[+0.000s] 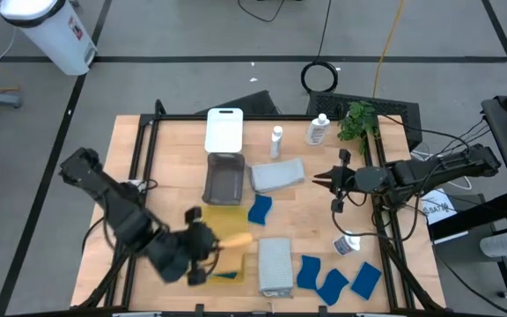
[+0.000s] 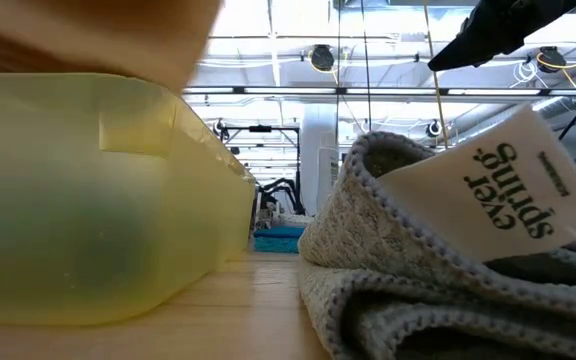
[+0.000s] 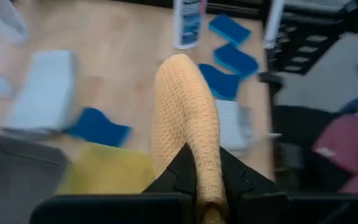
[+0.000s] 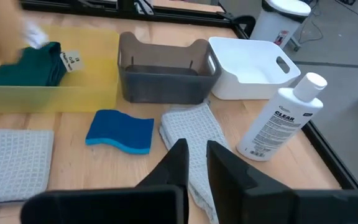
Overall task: Pick & Place Kitchen Items
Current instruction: Put the yellow towel into the yellow bin
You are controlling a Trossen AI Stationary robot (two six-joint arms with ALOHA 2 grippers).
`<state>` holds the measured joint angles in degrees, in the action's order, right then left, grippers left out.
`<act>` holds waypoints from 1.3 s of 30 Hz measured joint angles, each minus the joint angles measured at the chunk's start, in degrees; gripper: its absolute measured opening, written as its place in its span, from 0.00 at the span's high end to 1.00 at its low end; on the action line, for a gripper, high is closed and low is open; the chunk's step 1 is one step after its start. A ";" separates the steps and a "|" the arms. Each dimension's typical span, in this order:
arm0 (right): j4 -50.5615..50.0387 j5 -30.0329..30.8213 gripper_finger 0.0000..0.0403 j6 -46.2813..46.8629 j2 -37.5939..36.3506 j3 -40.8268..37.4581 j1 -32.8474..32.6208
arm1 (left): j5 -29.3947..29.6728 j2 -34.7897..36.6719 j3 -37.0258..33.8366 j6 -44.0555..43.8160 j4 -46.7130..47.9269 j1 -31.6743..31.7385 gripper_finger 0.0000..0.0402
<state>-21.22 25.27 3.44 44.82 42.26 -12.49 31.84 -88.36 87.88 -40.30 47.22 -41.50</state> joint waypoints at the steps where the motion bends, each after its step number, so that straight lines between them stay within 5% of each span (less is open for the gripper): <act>1: 0.00 -0.01 0.94 0.00 0.00 0.00 0.00 | 0.38 0.02 -0.89 -0.84 -1.02 -1.25 0.95; 8: 0.23 -0.01 0.94 0.39 0.11 0.00 0.00 | 6.06 0.02 -7.57 -1.63 -11.63 -5.99 0.95; 16: 0.23 -0.01 0.95 0.42 0.11 0.00 0.00 | 3.72 0.00 -9.55 -5.40 -14.46 -6.02 0.95; 39: -0.04 -0.03 0.95 0.42 0.11 0.04 0.00 | -1.48 -3.91 -9.55 -1.29 -9.19 -4.40 0.95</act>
<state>-21.26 25.23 3.86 44.93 42.30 -12.49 30.37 -92.27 78.32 -41.59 38.03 -45.90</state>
